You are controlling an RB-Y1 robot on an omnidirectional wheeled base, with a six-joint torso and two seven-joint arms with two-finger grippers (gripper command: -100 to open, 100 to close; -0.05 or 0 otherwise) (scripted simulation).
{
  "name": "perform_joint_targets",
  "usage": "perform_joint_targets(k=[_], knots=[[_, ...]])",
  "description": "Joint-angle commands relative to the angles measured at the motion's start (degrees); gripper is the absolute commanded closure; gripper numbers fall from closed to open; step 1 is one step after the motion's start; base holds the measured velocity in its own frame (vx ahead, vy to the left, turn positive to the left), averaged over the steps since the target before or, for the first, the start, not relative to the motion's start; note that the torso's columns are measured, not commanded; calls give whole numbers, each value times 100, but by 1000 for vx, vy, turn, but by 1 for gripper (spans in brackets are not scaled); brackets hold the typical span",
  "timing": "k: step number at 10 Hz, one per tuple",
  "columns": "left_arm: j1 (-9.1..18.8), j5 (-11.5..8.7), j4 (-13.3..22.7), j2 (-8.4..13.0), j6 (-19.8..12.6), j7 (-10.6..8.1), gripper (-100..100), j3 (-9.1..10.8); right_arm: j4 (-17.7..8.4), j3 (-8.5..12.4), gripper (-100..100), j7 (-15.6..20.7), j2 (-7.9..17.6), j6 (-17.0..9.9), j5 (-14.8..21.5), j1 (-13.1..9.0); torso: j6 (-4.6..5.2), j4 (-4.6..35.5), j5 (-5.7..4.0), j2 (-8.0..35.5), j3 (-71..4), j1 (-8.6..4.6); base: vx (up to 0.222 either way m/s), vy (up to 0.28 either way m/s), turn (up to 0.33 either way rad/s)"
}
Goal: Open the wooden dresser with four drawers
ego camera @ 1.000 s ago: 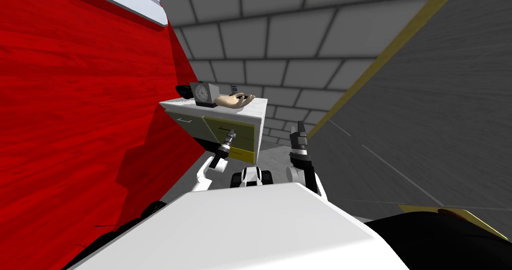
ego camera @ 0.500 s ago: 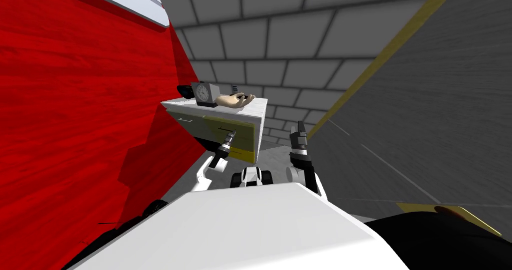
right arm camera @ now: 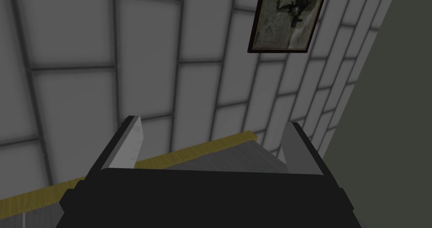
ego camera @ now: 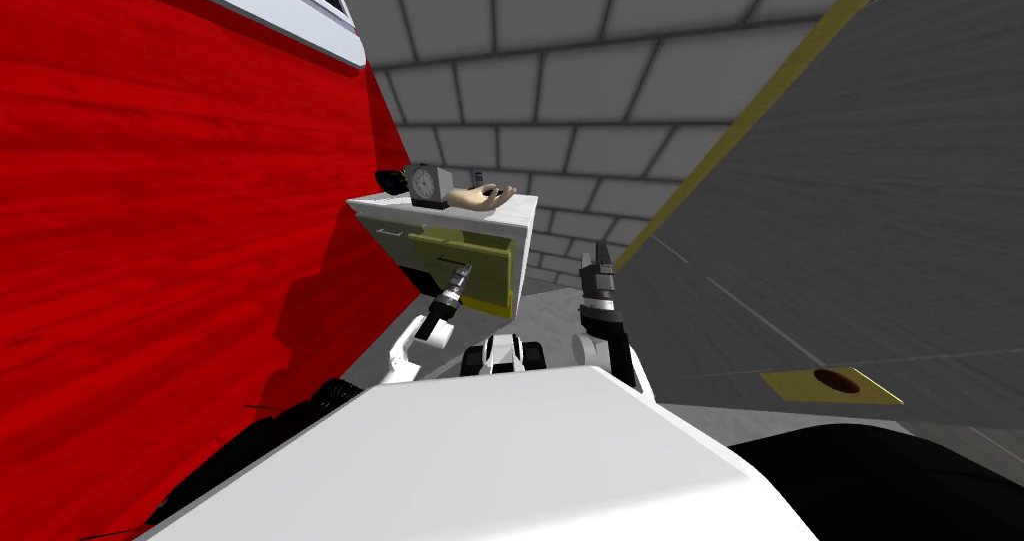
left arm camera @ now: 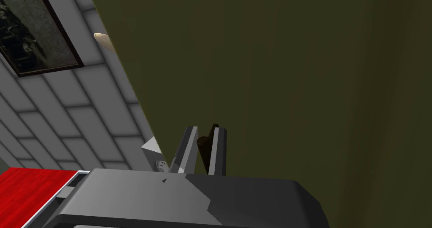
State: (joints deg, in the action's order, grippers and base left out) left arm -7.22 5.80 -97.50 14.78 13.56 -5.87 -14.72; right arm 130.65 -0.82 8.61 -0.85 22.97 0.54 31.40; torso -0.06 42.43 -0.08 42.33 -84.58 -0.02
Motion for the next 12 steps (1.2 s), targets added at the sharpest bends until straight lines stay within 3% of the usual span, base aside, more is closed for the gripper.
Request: perform_joint_targets(k=[1, 3, 4, 12], knots=[[-74, -2, -170, 72, 13, -34, 100, -36, 0, 0, 0, 0, 0, 0, 0, -1, -2, 1, 6, 21, 15, 10, -183, 52, 33], [-112, 5, -169, 70, -16, -31, 100, -69, 0, 0, 0, 0, 0, 0, 0, -1, -4, 13, 2, 16, 12, 14, -113, 61, 8], [-148, -14, -428, 163, -253, -96, -100, -95, 0, 0, 0, 0, 0, 0, 0, 0, -3, 7, 0, -14, -5, 2, -13, 1, 13], [-205, -94, -1499, 523, -1154, -338, -100, -125, 0, 0, 0, 0, 0, 0, 0, 2, 6, -9, 7, 1, 4, 3, 11, -8, 14]])
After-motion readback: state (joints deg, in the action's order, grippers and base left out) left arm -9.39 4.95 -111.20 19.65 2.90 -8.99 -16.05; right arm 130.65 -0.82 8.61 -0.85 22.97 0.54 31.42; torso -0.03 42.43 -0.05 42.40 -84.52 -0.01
